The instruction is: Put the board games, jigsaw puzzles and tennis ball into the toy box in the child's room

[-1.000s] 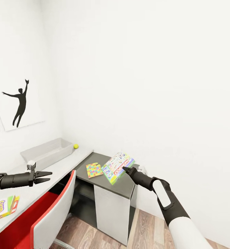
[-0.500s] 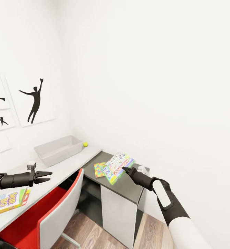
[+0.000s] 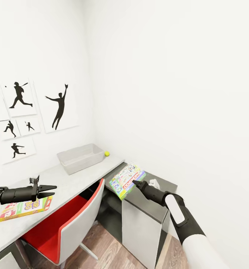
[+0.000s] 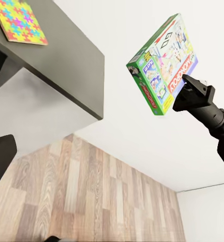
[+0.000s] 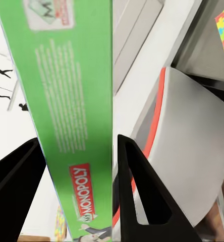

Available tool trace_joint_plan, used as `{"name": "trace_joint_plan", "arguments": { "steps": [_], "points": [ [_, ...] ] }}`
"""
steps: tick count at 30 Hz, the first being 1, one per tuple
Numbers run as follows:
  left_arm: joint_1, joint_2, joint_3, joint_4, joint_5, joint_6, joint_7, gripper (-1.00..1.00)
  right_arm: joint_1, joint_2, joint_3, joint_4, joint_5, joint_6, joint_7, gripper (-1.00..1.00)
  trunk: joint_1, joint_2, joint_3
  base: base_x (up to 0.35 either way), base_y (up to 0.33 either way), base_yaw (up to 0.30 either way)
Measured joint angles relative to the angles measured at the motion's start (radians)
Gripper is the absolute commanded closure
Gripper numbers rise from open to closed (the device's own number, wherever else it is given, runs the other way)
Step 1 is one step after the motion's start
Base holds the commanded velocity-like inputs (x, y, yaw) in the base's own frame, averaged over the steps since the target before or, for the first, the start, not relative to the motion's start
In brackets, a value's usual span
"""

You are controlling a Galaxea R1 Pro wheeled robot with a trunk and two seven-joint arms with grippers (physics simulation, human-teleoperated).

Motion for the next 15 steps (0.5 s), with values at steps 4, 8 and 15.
{"name": "trace_joint_plan", "arguments": {
  "steps": [4,8,15],
  "points": [
    [0.0,-0.001,0.0,0.0,0.0,0.0,0.0,-1.0,0.0,0.0,0.0,0.001,0.0,0.0,0.0,1.0,0.0,0.0,-0.002,0.066,-0.086,0.276],
    [0.0,-0.003,0.0,0.0,0.0,0.0,0.0,-1.0,0.0,0.0,0.0,0.0,0.0,0.0,0.001,1.0,0.0,0.0,-0.003,0.165,-0.172,0.277],
    [0.0,-0.003,0.0,0.0,0.0,0.0,0.0,-1.0,0.0,-0.001,0.0,-0.001,0.001,0.001,0.001,1.0,0.0,0.0,-0.004,0.185,-0.122,0.277]
  ]
}}
